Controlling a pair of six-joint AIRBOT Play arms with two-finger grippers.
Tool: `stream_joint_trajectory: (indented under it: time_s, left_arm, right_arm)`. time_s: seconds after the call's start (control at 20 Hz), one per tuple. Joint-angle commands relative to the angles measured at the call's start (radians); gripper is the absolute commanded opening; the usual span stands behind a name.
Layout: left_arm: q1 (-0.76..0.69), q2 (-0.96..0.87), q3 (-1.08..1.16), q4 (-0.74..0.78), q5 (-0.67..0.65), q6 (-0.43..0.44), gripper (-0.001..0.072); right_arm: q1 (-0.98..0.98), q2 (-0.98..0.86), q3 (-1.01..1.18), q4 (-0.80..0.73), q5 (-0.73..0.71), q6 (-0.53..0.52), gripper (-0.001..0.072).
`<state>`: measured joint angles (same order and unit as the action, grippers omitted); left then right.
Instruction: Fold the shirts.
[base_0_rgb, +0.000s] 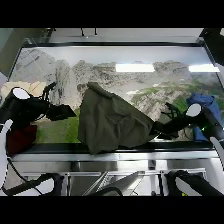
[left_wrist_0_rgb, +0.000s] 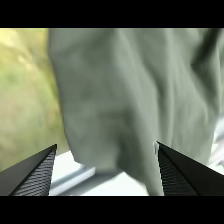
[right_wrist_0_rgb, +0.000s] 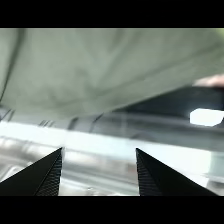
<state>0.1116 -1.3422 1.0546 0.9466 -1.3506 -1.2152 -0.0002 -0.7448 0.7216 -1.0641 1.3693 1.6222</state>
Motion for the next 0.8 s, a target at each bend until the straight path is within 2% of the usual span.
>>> stream_joint_trajectory:
  time_s: [0.0,0.15,0.4,0.5,0.6,0.7,0.75]
  left_arm:
    - [0.055,-0.1,-0.03,-0.172,0.153,0.09,0.0676]
    - [0.031,-0.229,0.054,-0.189,0.172,0.09,0.0676]
    - [-0.062,-0.413,0.243,-0.191,0.151,0.074,0.0676]
    - [-0.103,-0.478,0.319,-0.188,0.135,0.058,0.0675]
    - [-0.128,-0.533,0.389,-0.189,0.101,0.034,0.0648]
    - [-0.137,-0.567,0.452,-0.189,0.079,0.005,0.0647]
    - [-0.141,-0.578,0.476,-0.188,0.066,-0.006,0.0624]
  right_arm:
    - [0.022,0.047,-0.184,0.142,-0.171,0.0,0.0499]
    - [0.055,0.044,-0.266,0.161,-0.283,0.002,0.0499]
    - [0.064,-0.01,-0.283,0.172,-0.404,0.005,0.0499]
    - [0.064,-0.058,-0.283,0.206,-0.473,-0.026,0.0499]
    - [0.064,-0.117,-0.281,0.341,-0.542,-0.161,0.0498]
    - [0.064,-0.184,-0.258,0.553,-0.574,-0.372,0.0477]
    - [0.064,-0.213,-0.237,0.637,-0.574,-0.472,0.0304]
